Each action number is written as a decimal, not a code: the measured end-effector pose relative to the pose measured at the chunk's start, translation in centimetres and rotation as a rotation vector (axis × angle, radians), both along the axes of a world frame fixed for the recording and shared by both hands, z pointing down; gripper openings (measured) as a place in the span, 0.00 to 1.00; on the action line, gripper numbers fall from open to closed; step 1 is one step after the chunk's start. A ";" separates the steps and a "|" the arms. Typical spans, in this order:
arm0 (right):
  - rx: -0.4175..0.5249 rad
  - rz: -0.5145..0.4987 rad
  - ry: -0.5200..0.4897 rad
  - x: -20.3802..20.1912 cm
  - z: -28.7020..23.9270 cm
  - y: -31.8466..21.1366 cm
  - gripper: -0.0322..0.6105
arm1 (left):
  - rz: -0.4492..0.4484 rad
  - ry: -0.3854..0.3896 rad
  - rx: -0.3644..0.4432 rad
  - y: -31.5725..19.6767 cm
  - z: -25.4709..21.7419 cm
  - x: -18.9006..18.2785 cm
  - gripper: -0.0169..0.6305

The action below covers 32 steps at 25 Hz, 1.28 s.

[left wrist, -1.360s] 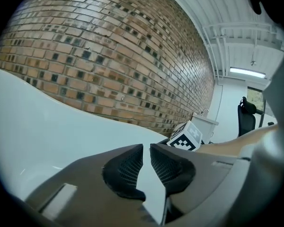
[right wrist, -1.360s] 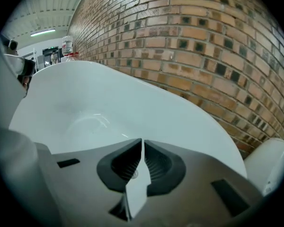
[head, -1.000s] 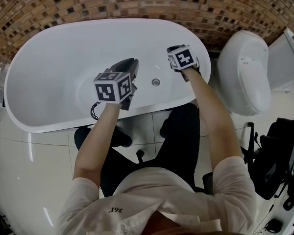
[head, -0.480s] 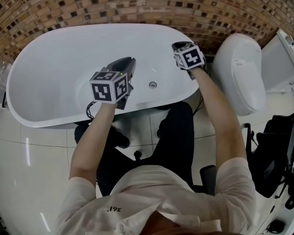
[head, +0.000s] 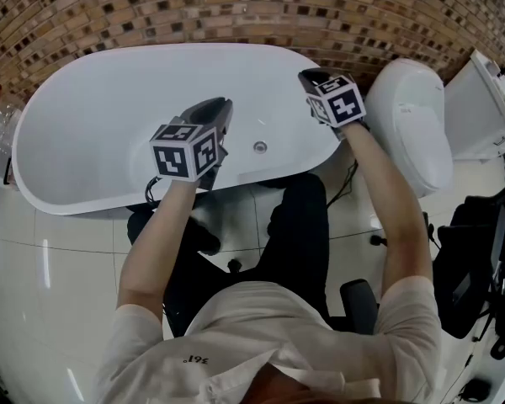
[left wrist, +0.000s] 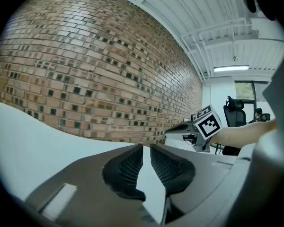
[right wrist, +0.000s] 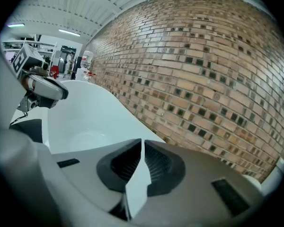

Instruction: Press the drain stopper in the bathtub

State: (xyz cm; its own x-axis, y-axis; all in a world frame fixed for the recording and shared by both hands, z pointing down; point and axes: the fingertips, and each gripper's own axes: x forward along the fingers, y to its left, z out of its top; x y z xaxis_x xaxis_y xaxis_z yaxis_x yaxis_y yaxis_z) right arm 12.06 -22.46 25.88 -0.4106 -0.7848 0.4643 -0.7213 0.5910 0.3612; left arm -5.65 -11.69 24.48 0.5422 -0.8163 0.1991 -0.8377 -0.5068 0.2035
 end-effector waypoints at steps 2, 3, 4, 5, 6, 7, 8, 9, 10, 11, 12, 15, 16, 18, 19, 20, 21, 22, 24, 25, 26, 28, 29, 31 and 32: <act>0.006 -0.017 -0.035 -0.5 -1.0 1.0 0.10 | 0.007 -0.005 0.004 0.5 -0.4 0.2 0.11; 0.011 -0.023 -0.052 -0.7 -1.6 1.5 0.10 | 0.009 -0.008 0.009 0.8 -0.6 0.3 0.11; 0.017 -0.028 -0.065 -0.8 -2.0 1.8 0.10 | 0.011 -0.011 0.014 1.0 -0.9 0.4 0.11; 0.025 -0.030 -0.075 -0.8 -2.5 2.2 0.10 | 0.012 -0.010 0.021 1.3 -1.2 0.4 0.11; 0.031 -0.029 -0.087 -0.8 -2.9 2.5 0.10 | 0.011 -0.008 0.026 1.5 -1.5 0.3 0.11; 0.036 -0.025 -0.102 -0.8 -3.2 2.8 0.10 | 0.010 -0.005 0.030 1.7 -1.7 0.3 0.11; 0.039 -0.021 -0.120 -0.7 -3.5 3.2 0.10 | 0.009 -0.003 0.032 2.0 -1.9 0.2 0.11; 0.042 -0.019 -0.137 -0.7 -3.8 3.5 0.10 | 0.009 -0.002 0.034 2.2 -2.1 0.1 0.11; 0.046 -0.017 -0.153 -0.7 -4.0 3.8 0.10 | 0.009 -0.003 0.037 2.4 -2.3 0.0 0.11; 0.049 -0.014 -0.166 -0.7 -4.3 4.1 0.10 | 0.008 -0.005 0.040 2.5 -2.5 -0.1 0.11; 0.050 -0.010 -0.179 -0.7 -4.4 4.4 0.10 | 0.006 -0.008 0.045 2.7 -2.8 -0.2 0.11; 0.049 0.008 -0.219 -0.3 -4.7 5.4 0.10 | -0.003 -0.006 0.056 3.5 -3.3 -0.7 0.10; 0.050 0.014 -0.233 -0.1 -4.7 5.8 0.10 | -0.005 0.000 0.055 3.8 -3.3 -0.8 0.10; 0.054 0.020 -0.261 0.1 -4.7 6.5 0.10 | -0.008 0.015 0.049 4.5 -3.2 -1.0 0.10; 0.056 0.021 -0.276 0.1 -4.8 6.9 0.10 | -0.009 0.024 0.046 4.8 -3.1 -1.2 0.10; 0.058 0.021 -0.290 0.0 -4.8 7.4 0.10 | -0.011 0.033 0.045 5.2 -3.0 -1.3 0.10; 0.060 0.021 -0.301 -0.1 -4.7 7.8 0.10 | -0.013 0.043 0.045 5.5 -3.0 -1.5 0.10; 0.062 0.021 -0.310 -0.2 -4.6 8.3 0.10 | -0.015 0.053 0.046 5.9 -2.8 -1.7 0.10; 0.063 0.023 -0.321 -0.3 -4.1 9.3 0.10 | -0.021 0.072 0.044 6.7 -2.5 -2.2 0.10; 0.063 0.023 -0.324 -0.4 -3.9 9.8 0.10 | -0.024 0.078 0.043 7.1 -2.4 -2.4 0.09; 0.066 0.022 -0.326 -0.4 -3.7 10.3 0.10 | -0.027 0.083 0.042 7.4 -2.3 -2.6 0.09; 0.078 0.021 -0.332 -0.5 -3.5 11.3 0.10 | -0.033 0.093 0.041 8.0 -2.0 -3.0 0.08; 0.084 0.022 -0.341 -0.5 -3.4 11.7 0.10 | -0.037 0.098 0.041 8.3 -1.8 -3.2 0.06; 0.089 0.028 -0.366 -0.5 -3.2 12.3 0.10 | -0.043 0.104 0.037 8.6 -1.3 -3.5 0.06; 0.089 0.032 -0.377 -0.5 -3.2 12.5 0.10 | -0.045 0.106 0.034 8.7 -1.1 -3.6 0.06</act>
State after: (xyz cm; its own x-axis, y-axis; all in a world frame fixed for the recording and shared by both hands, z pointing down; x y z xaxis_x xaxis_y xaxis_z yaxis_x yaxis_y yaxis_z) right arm 11.57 -9.93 22.69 -0.5141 -0.8303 0.2151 -0.8308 0.5444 0.1156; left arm -9.22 -3.00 23.38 0.5215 -0.8455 0.1144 -0.8344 -0.4774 0.2755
